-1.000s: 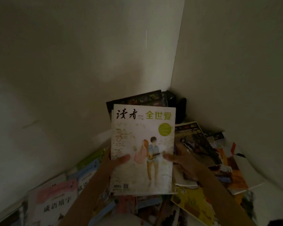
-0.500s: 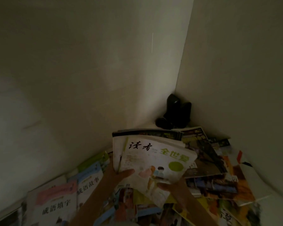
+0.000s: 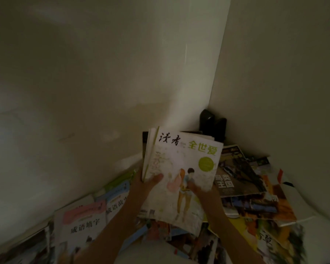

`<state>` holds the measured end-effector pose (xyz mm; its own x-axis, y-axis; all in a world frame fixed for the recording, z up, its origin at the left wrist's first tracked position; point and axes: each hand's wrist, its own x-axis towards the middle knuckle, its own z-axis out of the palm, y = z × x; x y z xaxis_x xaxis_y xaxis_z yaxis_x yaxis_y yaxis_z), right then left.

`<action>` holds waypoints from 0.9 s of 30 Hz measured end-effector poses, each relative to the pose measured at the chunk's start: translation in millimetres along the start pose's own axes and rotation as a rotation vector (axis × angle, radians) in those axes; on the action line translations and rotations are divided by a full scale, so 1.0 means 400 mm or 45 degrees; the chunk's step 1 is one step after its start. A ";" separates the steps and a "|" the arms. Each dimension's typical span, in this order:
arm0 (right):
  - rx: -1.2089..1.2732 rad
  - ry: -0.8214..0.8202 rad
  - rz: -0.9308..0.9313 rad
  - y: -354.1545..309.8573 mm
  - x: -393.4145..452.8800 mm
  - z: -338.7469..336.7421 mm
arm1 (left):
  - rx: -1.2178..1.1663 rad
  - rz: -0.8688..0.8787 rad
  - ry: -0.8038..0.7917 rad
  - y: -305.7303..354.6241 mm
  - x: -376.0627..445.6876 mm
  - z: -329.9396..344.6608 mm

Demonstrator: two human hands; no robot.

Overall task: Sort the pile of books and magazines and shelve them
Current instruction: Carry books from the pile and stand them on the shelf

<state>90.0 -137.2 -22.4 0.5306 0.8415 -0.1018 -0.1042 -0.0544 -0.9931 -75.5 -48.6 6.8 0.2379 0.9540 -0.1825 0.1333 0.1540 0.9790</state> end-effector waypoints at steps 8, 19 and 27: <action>0.039 -0.034 -0.222 -0.202 -0.127 0.072 | 0.000 0.271 0.103 0.164 -0.162 -0.110; 0.030 -0.512 -0.432 -0.426 -0.452 0.122 | -0.055 0.540 0.628 0.266 -0.655 -0.261; 0.215 -0.780 -0.724 -0.644 -0.694 0.253 | 0.042 0.929 0.972 0.451 -0.981 -0.426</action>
<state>-115.7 -302.5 267.6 -0.0032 0.8616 0.5077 -0.1093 0.5043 -0.8566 -308.8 -351.1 270.6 -0.3960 0.7228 0.5663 0.2310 -0.5185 0.8233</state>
